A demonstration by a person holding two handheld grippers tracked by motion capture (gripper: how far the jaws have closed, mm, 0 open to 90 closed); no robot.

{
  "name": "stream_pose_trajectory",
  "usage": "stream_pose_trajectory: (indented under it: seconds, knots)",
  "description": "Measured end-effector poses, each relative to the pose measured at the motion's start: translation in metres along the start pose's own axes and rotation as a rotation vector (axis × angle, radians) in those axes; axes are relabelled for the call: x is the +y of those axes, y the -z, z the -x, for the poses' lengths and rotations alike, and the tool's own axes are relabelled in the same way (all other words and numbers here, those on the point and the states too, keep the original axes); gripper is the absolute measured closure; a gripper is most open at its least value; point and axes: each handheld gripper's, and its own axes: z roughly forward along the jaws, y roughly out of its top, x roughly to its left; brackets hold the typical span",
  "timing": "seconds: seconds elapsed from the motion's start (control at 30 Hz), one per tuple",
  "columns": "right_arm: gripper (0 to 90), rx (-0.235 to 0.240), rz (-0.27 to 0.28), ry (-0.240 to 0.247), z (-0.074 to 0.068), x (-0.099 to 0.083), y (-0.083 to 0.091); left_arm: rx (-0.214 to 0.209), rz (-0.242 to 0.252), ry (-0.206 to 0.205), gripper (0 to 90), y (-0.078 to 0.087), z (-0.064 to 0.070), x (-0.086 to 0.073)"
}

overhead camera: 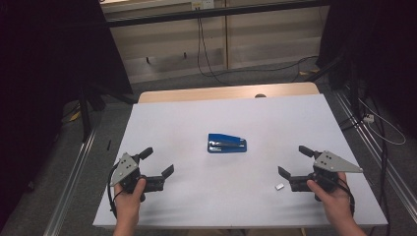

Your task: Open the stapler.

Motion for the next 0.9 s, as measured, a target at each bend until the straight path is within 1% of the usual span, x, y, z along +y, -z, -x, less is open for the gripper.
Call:
stream_pose_trajectory:
  seconds: [0.03,0.1,0.13,0.17,0.2,0.23,0.27,0.33,0.4,0.5,0.53,0.6,0.67,0.7,0.73,0.77,0.8,0.83,0.9]
  knots:
    - [0.7,0.002,0.000,0.002,0.000,0.001,-0.002,-0.008,0.000,0.002,2.0,-0.003,0.000,0.001]
    - [0.7,0.006,0.002,0.002,0.000,0.002,-0.004,-0.010,-0.005,0.001,1.9,-0.005,0.000,0.001]
    - [0.9,0.005,0.001,0.009,-0.001,0.004,-0.007,-0.013,-0.013,-0.008,1.9,-0.009,0.000,0.002]
    - [0.9,0.005,0.001,0.009,-0.001,0.004,-0.007,-0.013,-0.013,-0.008,1.9,-0.009,0.000,0.002]
    - [1.0,0.008,-0.002,0.013,-0.002,0.006,-0.011,-0.015,-0.019,-0.005,1.9,-0.013,0.001,0.002]
    - [1.1,0.010,-0.002,0.016,-0.002,0.007,-0.013,-0.015,-0.019,-0.005,1.9,-0.013,0.001,0.002]
    - [1.2,0.011,-0.002,0.013,-0.003,0.008,-0.015,-0.024,-0.019,-0.001,1.9,-0.017,0.002,0.003]
    - [1.2,0.016,-0.003,0.014,-0.003,0.009,-0.018,-0.031,-0.020,-0.005,1.9,-0.019,0.002,0.004]
    - [1.3,0.026,-0.001,0.006,-0.003,0.010,-0.021,-0.037,-0.024,-0.016,2.0,-0.022,0.003,0.005]
    - [1.6,0.032,0.007,-0.012,-0.003,0.012,-0.025,-0.043,-0.028,-0.013,2.0,-0.027,0.004,0.005]
    - [1.7,0.031,0.008,-0.015,-0.004,0.013,-0.026,-0.047,-0.029,-0.007,2.0,-0.028,0.004,0.005]
    - [1.6,0.037,0.007,-0.017,-0.004,0.015,-0.030,-0.051,-0.033,-0.010,2.0,-0.031,0.004,0.006]
    - [1.0,0.056,0.005,-0.008,-0.005,0.017,-0.033,-0.059,-0.038,-0.014,2.0,-0.034,0.004,0.006]
    - [1.0,0.056,0.005,-0.008,-0.005,0.017,-0.033,-0.063,-0.035,-0.011,2.0,-0.035,0.004,0.006]
    - [0.4,0.068,0.004,0.004,-0.006,0.019,-0.037,-0.074,-0.029,-0.008,2.0,-0.038,0.004,0.006]
    - [0.4,0.068,0.004,0.004,-0.006,0.019,-0.037,-0.074,-0.029,-0.008,2.0,-0.038,0.004,0.006]
    - [0.0,0.086,0.006,0.010,-0.009,0.021,-0.041,-0.074,-0.028,-0.003,2.0,-0.039,0.004,0.006]
    - [0.0,0.088,0.008,0.011,-0.010,0.022,-0.043,-0.074,-0.025,-0.004,2.0,-0.040,0.004,0.006]
    - [0.0,0.099,0.007,0.001,-0.012,0.024,-0.048,-0.068,-0.024,-0.003,2.0,-0.043,0.003,0.007]
